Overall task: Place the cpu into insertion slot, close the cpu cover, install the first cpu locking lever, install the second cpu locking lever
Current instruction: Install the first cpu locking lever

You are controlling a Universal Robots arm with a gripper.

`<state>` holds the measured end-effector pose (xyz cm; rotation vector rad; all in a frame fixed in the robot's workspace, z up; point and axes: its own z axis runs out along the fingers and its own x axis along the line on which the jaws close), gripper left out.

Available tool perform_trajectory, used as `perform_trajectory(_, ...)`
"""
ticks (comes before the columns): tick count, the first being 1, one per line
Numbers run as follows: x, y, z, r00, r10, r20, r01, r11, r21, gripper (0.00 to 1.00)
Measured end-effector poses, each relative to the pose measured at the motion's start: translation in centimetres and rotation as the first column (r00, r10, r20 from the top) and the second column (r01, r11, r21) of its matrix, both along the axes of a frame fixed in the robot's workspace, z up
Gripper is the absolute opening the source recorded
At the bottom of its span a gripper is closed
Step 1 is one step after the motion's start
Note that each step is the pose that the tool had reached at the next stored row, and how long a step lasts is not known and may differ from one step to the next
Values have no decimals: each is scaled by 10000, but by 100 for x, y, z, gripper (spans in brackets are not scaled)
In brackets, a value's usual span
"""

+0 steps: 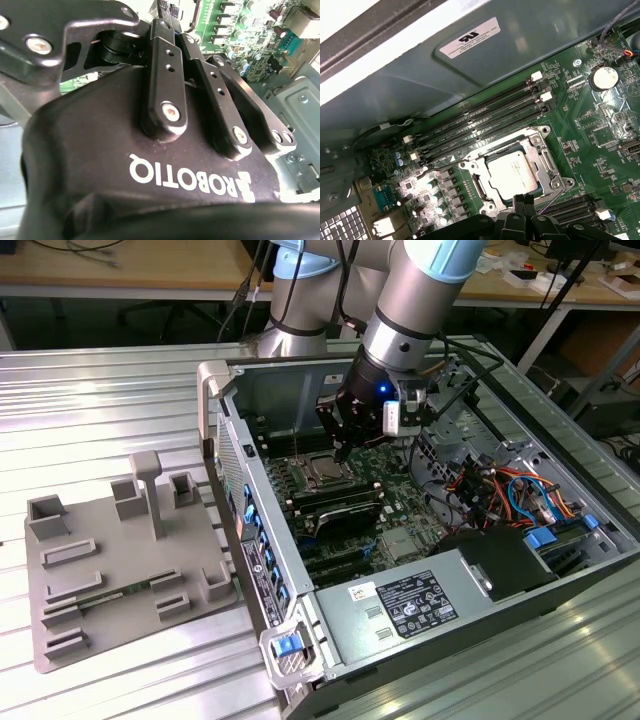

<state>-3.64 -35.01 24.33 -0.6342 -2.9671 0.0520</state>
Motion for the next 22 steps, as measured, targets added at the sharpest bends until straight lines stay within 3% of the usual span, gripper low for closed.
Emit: perform_trajectory(22, 0, 0, 0, 9994, 350, 1, -350, 9994, 28, 11)
